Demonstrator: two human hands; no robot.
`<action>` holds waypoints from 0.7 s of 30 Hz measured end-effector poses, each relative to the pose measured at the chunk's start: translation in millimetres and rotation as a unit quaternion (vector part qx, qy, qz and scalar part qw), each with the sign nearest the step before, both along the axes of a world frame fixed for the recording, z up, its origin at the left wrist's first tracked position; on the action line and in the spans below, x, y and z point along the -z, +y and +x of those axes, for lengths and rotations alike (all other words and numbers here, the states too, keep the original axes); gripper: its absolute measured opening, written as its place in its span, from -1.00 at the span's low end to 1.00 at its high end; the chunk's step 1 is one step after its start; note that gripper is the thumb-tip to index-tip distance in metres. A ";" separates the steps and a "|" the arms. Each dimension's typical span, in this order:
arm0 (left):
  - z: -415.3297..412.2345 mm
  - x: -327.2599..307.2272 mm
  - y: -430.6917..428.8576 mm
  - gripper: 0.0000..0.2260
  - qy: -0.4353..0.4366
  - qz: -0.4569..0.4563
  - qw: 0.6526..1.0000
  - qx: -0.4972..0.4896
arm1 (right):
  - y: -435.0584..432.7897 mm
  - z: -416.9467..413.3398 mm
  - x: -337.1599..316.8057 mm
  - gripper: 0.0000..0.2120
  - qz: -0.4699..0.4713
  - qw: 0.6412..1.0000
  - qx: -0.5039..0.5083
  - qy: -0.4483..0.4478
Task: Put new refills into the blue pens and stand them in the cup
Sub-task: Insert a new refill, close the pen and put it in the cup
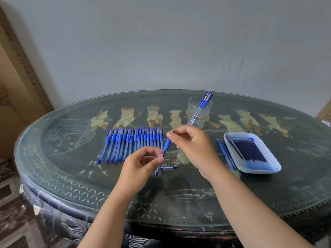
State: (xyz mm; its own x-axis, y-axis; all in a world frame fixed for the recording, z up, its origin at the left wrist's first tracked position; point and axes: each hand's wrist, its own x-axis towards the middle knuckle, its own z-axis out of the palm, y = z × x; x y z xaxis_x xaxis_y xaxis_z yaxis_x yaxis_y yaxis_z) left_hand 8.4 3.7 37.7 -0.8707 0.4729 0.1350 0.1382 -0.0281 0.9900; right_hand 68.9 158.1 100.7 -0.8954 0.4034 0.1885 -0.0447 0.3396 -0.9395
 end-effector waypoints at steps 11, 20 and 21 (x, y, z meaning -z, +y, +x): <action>0.8 -1.9 -1.8 -0.86 -0.002 0.001 1.000 0.000 | -2.2 -0.4 2.3 -0.90 -0.028 1.000 0.012 0.005; 0.6 -1.7 -2.1 -0.85 -0.004 -0.004 1.000 0.004 | -0.6 -2.5 4.4 -0.86 -0.055 0.998 0.016 0.006; 0.8 -1.9 -1.8 -0.85 -0.005 -0.003 1.000 0.004 | -0.1 -3.1 4.8 -0.81 -0.065 0.998 0.017 0.007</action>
State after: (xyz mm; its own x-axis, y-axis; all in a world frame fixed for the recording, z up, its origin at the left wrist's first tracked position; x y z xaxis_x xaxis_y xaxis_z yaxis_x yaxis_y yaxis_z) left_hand 9.2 1.9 39.6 -0.8681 0.4808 0.1235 0.1282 -0.0232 0.9915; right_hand 65.8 158.0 95.9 -0.8787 0.4549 0.1449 -0.0485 0.2168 -0.9750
